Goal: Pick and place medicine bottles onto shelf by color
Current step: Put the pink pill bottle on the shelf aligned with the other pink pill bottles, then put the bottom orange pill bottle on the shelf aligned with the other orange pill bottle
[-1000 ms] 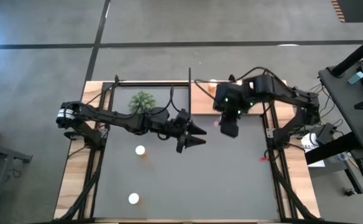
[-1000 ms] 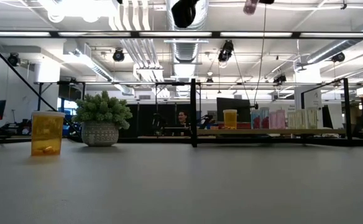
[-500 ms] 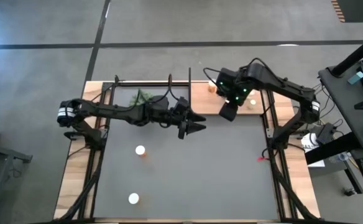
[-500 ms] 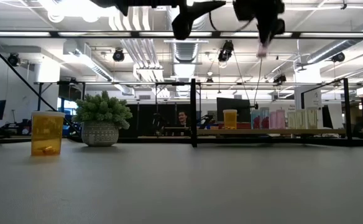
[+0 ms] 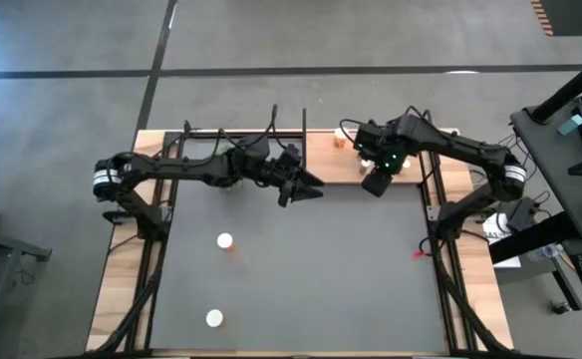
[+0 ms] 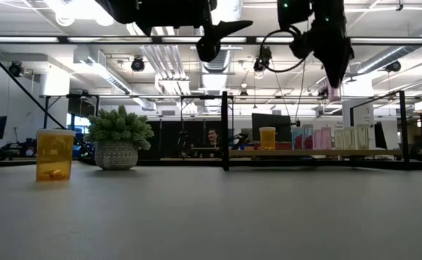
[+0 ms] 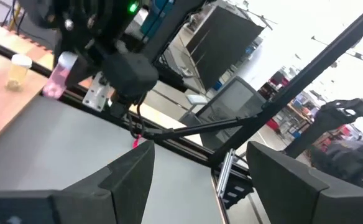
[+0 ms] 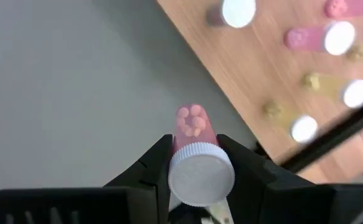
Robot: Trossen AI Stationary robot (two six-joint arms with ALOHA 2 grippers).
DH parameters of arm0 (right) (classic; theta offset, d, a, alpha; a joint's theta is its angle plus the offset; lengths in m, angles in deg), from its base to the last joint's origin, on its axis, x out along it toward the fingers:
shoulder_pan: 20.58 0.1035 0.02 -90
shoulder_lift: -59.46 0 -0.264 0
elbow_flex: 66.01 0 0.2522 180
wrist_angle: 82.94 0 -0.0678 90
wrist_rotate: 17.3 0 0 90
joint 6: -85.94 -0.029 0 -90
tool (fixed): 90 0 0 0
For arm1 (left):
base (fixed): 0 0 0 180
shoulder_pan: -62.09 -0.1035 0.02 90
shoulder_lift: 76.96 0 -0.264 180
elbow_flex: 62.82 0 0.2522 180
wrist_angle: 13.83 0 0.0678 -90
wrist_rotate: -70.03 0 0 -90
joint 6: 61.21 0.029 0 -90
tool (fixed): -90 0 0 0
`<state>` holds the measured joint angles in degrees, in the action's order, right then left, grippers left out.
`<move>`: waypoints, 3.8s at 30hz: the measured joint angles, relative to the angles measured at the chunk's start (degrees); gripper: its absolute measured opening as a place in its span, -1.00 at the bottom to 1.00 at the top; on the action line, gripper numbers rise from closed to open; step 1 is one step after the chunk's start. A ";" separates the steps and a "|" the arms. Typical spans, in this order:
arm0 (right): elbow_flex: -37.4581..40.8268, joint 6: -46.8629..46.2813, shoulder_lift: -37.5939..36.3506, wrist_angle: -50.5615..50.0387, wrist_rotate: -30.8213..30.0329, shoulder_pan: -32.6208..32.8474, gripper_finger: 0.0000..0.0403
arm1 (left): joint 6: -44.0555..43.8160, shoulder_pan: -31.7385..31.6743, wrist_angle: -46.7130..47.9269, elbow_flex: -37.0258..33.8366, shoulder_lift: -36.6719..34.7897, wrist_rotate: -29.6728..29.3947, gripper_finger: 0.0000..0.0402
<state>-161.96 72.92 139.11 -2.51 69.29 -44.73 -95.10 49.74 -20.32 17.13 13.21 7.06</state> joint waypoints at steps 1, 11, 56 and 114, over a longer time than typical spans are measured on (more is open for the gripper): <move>1.72 0.48 -0.95 1.80 0.24 -0.27 -0.48 | 0.09 -0.09 -0.17 0.02 0.00 0.13 0.20; 13.89 3.87 -4.29 11.88 0.90 -6.41 -0.49 | 1.51 -1.30 -0.17 0.20 -0.11 -1.39 0.20; 23.29 37.27 -1.54 26.96 1.00 -17.91 -0.48 | 1.79 -3.99 -0.28 0.39 -0.11 -9.53 0.20; 16.88 30.82 -1.62 23.86 0.34 -19.03 -0.14 | 1.77 -4.56 -0.24 0.39 -0.09 -9.53 0.20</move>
<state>-145.08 103.73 137.50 21.35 69.63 -63.76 -93.33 45.18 -20.56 17.53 13.13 -2.47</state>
